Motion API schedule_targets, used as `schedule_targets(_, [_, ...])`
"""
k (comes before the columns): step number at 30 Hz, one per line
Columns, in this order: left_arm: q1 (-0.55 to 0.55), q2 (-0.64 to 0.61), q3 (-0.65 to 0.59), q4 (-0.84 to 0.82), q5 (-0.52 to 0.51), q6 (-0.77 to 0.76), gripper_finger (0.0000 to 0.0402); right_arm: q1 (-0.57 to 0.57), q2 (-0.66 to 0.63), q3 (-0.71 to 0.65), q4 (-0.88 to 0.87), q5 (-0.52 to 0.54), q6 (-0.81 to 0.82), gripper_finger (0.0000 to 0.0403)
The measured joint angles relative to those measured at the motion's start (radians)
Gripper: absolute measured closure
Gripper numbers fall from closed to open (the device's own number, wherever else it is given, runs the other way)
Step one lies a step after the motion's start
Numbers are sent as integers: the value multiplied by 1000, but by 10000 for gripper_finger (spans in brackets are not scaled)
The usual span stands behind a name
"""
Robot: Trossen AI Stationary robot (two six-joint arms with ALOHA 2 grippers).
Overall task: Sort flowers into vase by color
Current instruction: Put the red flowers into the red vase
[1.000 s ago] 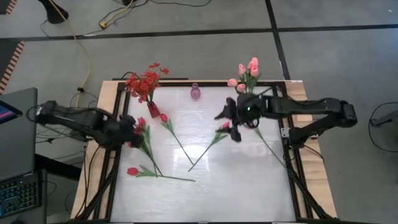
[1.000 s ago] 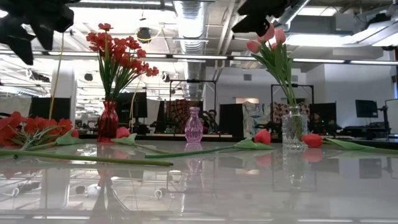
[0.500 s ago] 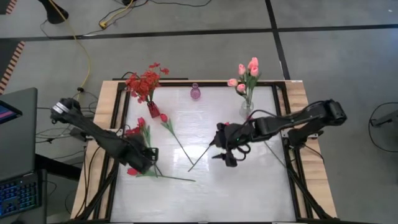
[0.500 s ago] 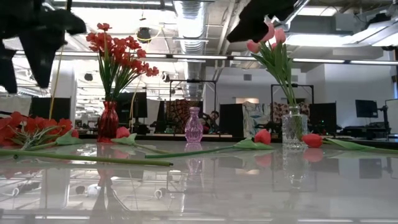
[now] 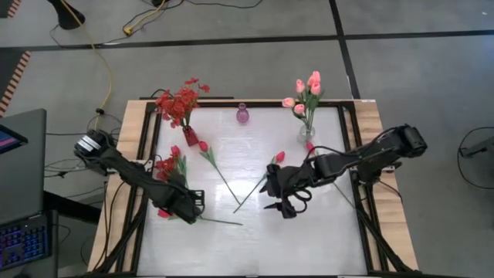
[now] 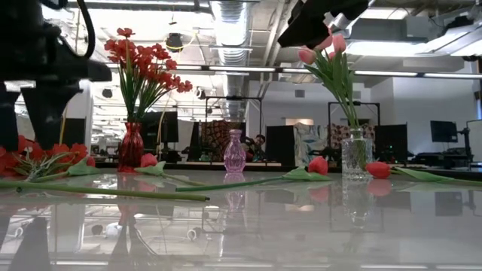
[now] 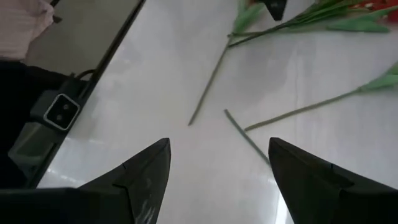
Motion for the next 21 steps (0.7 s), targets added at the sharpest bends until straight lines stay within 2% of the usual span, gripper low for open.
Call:
schedule_targets(5, [0, 3, -82, 155, 19, -25, 237, 27, 1, 0, -6, -1, -3, 104])
schedule_targets(21, [29, -10, -168, 254, 1, 12, 243, 18, 2, 0, -8, -1, -31, 104])
